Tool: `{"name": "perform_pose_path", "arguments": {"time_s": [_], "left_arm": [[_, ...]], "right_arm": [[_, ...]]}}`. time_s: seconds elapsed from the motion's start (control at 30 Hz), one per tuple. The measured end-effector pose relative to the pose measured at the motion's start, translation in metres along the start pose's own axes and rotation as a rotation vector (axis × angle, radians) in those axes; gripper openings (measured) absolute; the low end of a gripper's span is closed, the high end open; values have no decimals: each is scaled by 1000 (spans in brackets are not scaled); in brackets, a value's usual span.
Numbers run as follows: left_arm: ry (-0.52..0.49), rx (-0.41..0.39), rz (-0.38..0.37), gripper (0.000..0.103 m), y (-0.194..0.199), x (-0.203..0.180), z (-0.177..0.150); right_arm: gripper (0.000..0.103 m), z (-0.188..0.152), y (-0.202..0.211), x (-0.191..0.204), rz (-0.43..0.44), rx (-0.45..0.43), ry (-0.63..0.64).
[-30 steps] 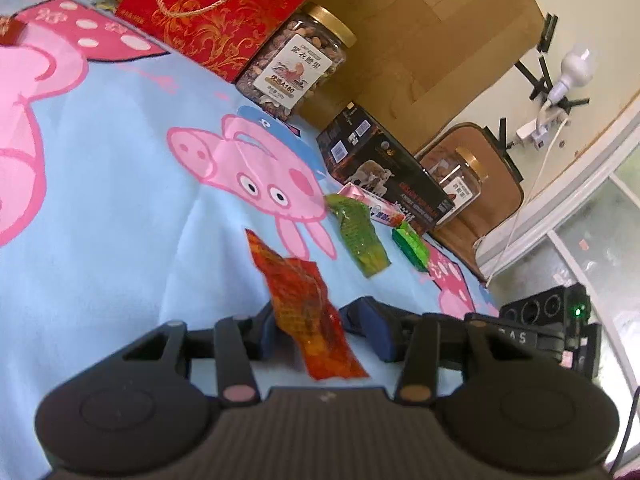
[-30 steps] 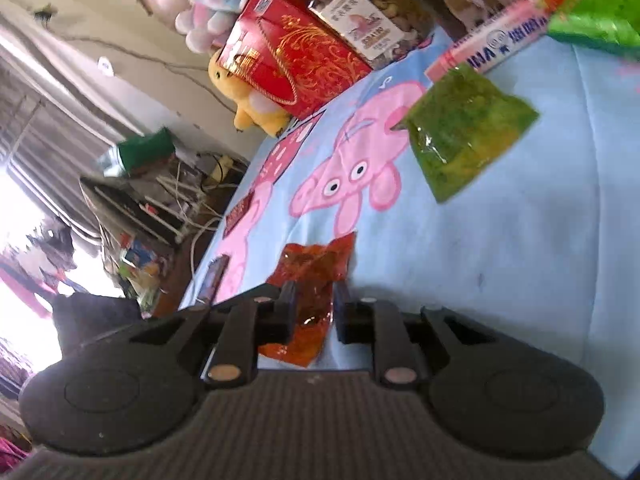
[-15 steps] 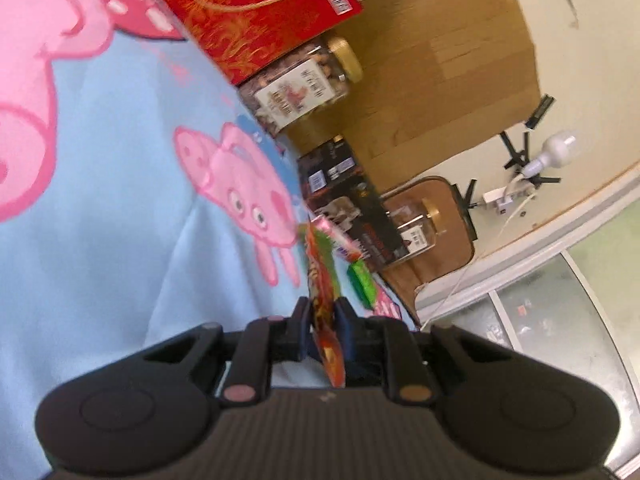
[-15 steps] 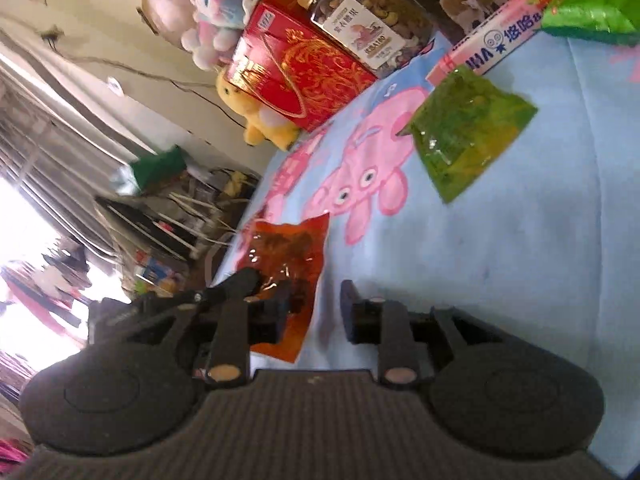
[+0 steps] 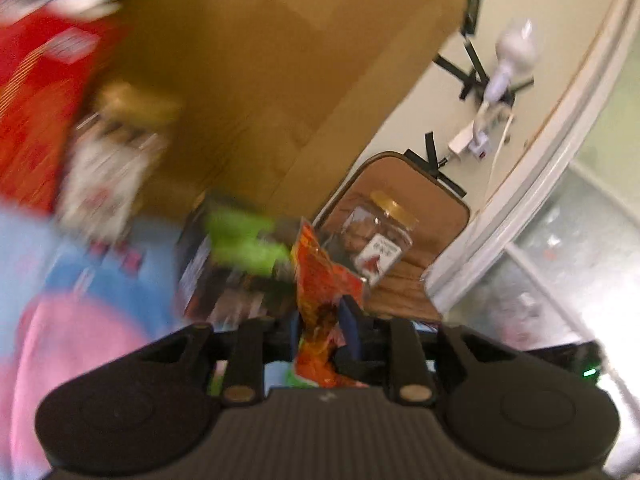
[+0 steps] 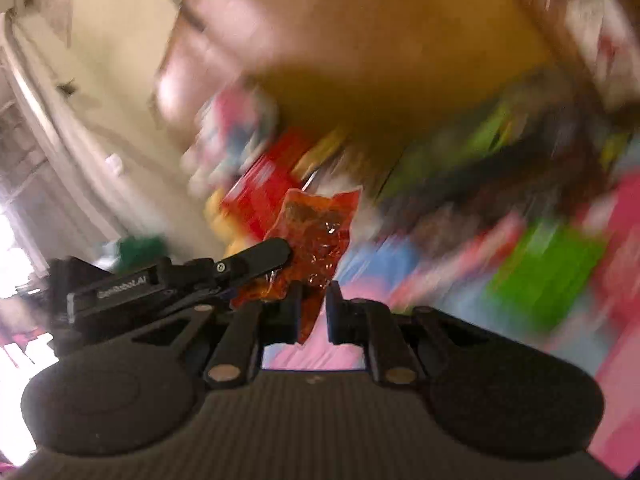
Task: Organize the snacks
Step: 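Carry the orange pack into the black tin and release it, then move the left tool to the green pack and grasp it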
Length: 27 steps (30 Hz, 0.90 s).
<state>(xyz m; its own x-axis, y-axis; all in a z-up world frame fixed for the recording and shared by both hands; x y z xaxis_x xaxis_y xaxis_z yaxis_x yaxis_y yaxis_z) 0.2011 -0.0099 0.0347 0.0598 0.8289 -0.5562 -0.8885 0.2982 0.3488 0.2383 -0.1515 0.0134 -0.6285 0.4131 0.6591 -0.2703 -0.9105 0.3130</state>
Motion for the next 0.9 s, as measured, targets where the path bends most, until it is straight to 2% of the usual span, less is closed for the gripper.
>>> {"name": "perform_pose_path", "arguments": {"time_s": [0.1, 0.17, 0.2, 0.33, 0.37, 0.43, 0.47, 0.5, 0.57, 0.6, 0.67, 0.73, 0.77, 0.83, 0.9], "left_arm": [[-57, 14, 59, 27, -47, -4, 23], [-105, 21, 123, 33, -74, -2, 33], [-129, 34, 167, 39, -87, 1, 35], [-216, 66, 333, 50, -114, 11, 29], [-233, 69, 372, 56, -116, 13, 27], [-271, 51, 434, 66, -114, 11, 26], [-292, 31, 461, 85, -109, 8, 27], [-315, 10, 496, 100, -102, 5, 27], [-363, -26, 558, 99, -82, -5, 26], [-375, -43, 541, 99, -69, -10, 22], [-356, -47, 451, 99, -43, -19, 6], [-288, -14, 357, 99, -23, -20, -20], [-247, 19, 320, 98, -18, -19, -36], [-188, 67, 286, 95, -15, -16, -61], [-152, 99, 284, 90, -12, -12, -79]], "right_arm": [[15, 43, -11, -23, -78, -41, 30], [15, 65, -24, -38, -129, -46, 49], [15, 71, -31, -42, -148, -45, 63], [17, 77, -55, -60, -232, -1, 103], [18, 75, -56, -62, -255, -2, 131], [29, 71, -54, -62, -299, -16, 188], [37, 70, -51, -60, -316, -34, 209], [41, 69, -45, -59, -326, -59, 227], [41, 66, -27, -57, -326, -104, 243], [41, 62, -14, -58, -313, -123, 234], [41, 52, 8, -60, -266, -137, 208], [48, 34, 23, -66, -251, -101, 206], [54, 26, 26, -73, -263, -79, 210], [55, 18, 20, -88, -334, -51, 206], [55, 16, 6, -102, -367, -2, 180]]}}
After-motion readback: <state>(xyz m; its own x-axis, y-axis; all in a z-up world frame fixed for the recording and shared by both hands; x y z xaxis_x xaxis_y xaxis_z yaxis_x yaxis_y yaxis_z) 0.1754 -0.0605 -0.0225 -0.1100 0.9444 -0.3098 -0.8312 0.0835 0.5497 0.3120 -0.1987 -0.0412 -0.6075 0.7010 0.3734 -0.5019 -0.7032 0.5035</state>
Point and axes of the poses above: each gripper's, at about its wrist camera, not at the fingertips, and y roughly against the way its jaws point, x to its left, z to its top, the point moved 7 cm from there along -y, roughly the way its jaws point, and after that the axes turned 4 degrees about -z, right-handed, at the moved point
